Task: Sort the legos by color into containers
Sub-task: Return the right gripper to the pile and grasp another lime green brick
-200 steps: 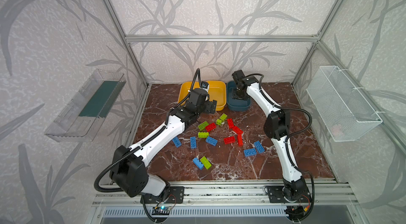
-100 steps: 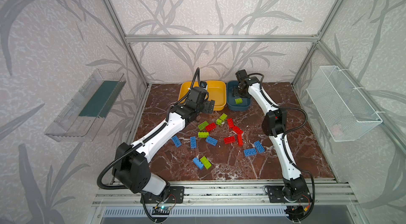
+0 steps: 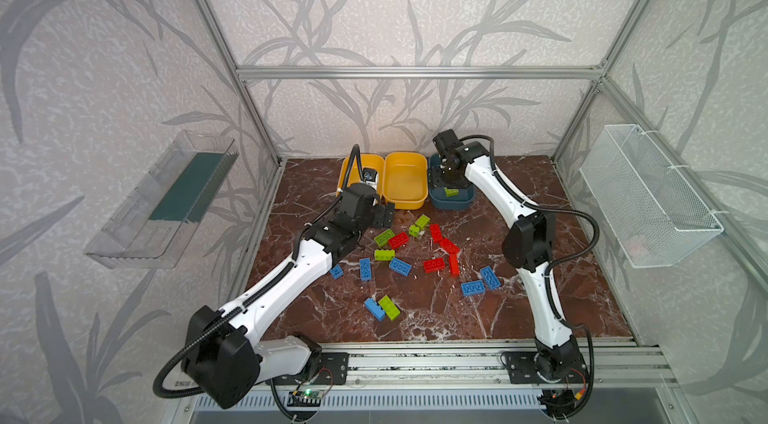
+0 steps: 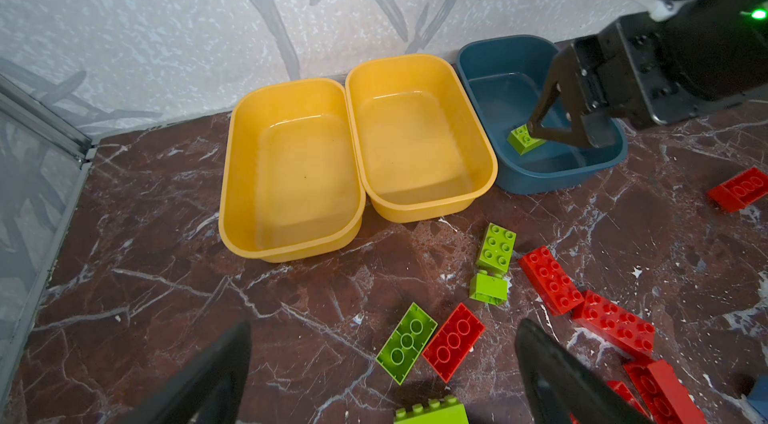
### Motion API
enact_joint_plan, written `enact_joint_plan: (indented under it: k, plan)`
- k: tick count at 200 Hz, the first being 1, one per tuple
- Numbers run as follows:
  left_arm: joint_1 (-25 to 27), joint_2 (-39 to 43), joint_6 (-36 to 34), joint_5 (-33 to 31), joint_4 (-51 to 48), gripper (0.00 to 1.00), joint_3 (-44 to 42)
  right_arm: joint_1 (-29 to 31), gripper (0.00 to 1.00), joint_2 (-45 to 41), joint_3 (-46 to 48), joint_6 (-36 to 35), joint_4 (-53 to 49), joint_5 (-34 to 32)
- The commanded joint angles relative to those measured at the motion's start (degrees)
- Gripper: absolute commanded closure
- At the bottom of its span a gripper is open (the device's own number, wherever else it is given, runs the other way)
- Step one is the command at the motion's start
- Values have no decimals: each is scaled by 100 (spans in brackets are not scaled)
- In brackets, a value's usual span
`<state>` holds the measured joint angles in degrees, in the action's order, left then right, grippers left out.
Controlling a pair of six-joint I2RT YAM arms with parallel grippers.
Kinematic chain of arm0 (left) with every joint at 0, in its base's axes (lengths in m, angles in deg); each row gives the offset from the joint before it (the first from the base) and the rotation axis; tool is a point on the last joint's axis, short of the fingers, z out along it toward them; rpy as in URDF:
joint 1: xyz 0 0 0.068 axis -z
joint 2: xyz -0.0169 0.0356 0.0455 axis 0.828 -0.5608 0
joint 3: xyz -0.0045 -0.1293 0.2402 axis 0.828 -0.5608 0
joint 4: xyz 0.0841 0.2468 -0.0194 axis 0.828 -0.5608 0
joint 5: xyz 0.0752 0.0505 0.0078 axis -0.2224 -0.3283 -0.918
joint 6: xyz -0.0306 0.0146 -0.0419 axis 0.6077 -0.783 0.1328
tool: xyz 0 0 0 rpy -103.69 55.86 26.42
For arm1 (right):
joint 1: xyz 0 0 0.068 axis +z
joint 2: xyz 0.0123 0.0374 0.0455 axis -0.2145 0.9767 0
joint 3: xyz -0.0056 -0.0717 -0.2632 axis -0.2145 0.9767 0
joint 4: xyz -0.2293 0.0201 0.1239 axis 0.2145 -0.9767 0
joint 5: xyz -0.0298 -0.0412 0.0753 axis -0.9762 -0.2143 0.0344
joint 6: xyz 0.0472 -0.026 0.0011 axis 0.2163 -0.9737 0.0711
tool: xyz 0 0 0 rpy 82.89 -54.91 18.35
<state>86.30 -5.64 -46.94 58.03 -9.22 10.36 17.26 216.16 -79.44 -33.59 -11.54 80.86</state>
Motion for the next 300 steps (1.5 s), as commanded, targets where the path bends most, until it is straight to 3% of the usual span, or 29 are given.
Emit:
enact_joint_plan:
  k: [1, 29, 65, 250, 300]
  plan:
    - [-13, 295, 204, -55, 186, 2, -197, 520, 14, -703, 1246, 594, 408, -4]
    - [-18, 512, 327, -4, 97, 1, -317, 818, 15, -1223, 2675, 1215, 1498, 242]
    - [-10, 741, 378, 128, 12, 1, -457, 868, 18, -1233, 3302, 1556, 2300, -21]
    - [-17, 890, 73, -167, -211, 2, -456, 740, 26, 67, 2624, 1863, 2536, -469]
    - [-25, 749, -62, -138, -207, 2, -364, 708, 39, 265, 2424, 1903, 2314, -557]
